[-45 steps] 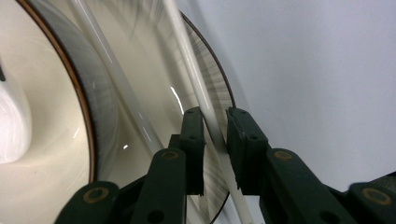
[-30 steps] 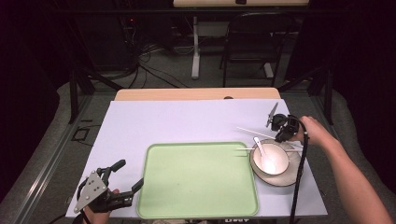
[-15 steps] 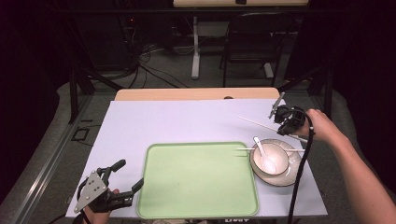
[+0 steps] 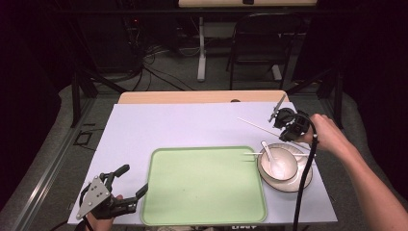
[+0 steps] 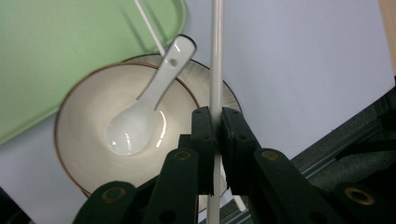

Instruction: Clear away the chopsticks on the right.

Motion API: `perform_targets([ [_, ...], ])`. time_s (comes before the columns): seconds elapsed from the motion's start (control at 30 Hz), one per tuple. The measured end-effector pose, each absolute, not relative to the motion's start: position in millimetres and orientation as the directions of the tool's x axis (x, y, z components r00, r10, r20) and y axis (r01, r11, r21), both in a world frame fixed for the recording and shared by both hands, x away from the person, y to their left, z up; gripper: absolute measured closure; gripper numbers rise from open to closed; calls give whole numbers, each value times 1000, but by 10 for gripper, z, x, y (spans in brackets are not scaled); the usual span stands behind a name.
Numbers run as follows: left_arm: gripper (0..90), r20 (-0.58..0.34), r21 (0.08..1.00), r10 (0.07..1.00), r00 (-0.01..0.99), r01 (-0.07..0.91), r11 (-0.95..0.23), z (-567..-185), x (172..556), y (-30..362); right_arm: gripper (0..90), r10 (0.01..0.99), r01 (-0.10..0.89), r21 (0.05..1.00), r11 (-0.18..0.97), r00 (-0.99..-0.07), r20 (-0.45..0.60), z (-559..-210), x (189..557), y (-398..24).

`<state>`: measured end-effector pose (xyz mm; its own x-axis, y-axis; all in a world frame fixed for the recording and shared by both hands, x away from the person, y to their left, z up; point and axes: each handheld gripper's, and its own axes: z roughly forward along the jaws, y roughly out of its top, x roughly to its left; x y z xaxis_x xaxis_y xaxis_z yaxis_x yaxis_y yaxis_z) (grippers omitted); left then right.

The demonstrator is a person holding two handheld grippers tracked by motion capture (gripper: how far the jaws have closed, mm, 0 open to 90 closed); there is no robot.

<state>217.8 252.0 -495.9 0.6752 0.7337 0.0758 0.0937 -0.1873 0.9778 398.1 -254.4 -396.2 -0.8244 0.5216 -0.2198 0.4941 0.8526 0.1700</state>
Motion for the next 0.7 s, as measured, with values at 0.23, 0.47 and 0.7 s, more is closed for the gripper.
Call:
perform_targets([
  [0.23, 152, 77, 977, 734, 675, 94, -189, -4959, 2177, 2521, 841, 576, 538, 214, 815, -794, -196, -3905, 3813, -2387],
  [0.47, 153, 79, 977, 732, 676, 93, -191, -4958, 2179, 2517, 841, 611, 565, 258, 784, -776, -157, -3943, 3647, -2234],
  [0.7, 153, 77, 978, 734, 674, 93, -189, -4958, 2175, 2519, 840, 615, 573, 251, 780, -777, -137, -4045, 3516, -2044],
])
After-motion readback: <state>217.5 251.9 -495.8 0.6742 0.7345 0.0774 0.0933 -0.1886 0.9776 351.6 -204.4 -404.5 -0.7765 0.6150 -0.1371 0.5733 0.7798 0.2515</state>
